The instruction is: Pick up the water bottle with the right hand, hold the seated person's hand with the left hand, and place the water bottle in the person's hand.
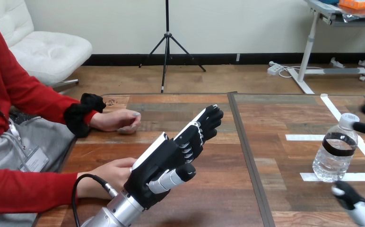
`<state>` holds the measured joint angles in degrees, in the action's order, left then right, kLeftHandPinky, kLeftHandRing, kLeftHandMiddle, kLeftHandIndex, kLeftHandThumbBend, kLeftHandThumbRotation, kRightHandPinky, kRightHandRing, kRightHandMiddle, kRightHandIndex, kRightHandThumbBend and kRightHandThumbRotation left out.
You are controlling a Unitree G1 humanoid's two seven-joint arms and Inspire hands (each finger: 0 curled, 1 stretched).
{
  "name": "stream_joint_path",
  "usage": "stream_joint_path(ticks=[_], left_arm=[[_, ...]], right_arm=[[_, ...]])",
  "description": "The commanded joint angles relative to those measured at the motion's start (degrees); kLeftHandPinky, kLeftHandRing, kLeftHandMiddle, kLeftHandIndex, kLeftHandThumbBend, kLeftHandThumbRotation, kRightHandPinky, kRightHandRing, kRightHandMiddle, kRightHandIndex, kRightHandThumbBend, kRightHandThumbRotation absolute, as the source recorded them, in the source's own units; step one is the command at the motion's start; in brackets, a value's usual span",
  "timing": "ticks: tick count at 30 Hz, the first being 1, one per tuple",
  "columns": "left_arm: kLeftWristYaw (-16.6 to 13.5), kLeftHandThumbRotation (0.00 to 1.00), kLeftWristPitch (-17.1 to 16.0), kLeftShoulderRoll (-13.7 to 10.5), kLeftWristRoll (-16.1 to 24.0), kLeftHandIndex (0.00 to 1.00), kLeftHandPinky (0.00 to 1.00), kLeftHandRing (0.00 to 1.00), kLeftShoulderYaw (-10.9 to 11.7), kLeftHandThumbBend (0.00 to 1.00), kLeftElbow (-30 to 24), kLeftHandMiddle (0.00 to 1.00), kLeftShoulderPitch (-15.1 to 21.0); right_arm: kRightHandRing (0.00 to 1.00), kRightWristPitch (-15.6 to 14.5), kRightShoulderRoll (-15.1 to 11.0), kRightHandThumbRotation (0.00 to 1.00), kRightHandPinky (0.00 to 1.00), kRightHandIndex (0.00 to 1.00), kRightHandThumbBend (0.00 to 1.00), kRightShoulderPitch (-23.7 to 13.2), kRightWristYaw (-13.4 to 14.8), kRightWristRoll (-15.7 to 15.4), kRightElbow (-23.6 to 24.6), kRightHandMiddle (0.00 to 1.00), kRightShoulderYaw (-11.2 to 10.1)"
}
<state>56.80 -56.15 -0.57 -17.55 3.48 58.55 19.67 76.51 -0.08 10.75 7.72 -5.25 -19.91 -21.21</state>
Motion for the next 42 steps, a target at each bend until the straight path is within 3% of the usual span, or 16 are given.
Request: stream_joint_path(ticks=[1, 7, 21, 30, 36, 42], left_arm=[[-0.3, 0.80, -0.2, 0.0, -0.3, 1.00, 1.00, 1.00, 0.9, 1.00, -0.1, 1.00, 3.8], [0.1, 0.80, 0.2, 0.0, -0.6, 1.00, 1.00, 1.00, 0.9, 1.00, -0.1, 1.00, 3.9], [-0.4, 0.80, 0.0, -0.2, -0.4, 1.00, 1.00, 1.00, 1.1, 1.00, 0.0, 1.00, 4.1], [-0.4, 0.81, -0.3, -0.4, -0.4, 1.00, 1.00, 1.00, 1.2, 1.00, 0.1, 1.00, 4.3], [-0.6, 0.81, -0.3, -0.6, -0.3, 1.00, 1.00, 1.00, 1.2, 1.00, 0.0, 1.00, 4.4], [-0.6, 0.81, 0.0, -0.7, -0.5, 1.00, 1.00, 1.00, 1.2, 1.00, -0.2, 1.00, 4.3]], right_arm=[[0.78, 0.9, 0.2, 0.63, 0.65, 0.80, 1.00, -2.9, 1.4, 0.5, -0.4, 0.79, -2.3], [0.78, 0.1, 0.3, 0.63, 0.64, 0.80, 1.00, -3.3, 2.9, -0.6, -1.2, 0.79, -4.5], [0.82, -5.1, -2.2, 0.60, 0.66, 0.82, 1.00, -3.5, 4.2, 0.7, -4.4, 0.83, -5.1], [0.86, -7.5, -5.5, 0.62, 0.69, 0.84, 1.00, -5.8, 3.0, 3.9, -11.1, 0.87, -4.3], [0.88, -10.7, -7.4, 0.61, 0.72, 0.86, 1.00, -7.5, 1.7, 6.2, -15.1, 0.89, -3.7], [0.89, -12.8, -9.4, 0.61, 0.72, 0.88, 1.00, -10.0, 2.3, 5.6, -20.2, 0.90, -4.0]])
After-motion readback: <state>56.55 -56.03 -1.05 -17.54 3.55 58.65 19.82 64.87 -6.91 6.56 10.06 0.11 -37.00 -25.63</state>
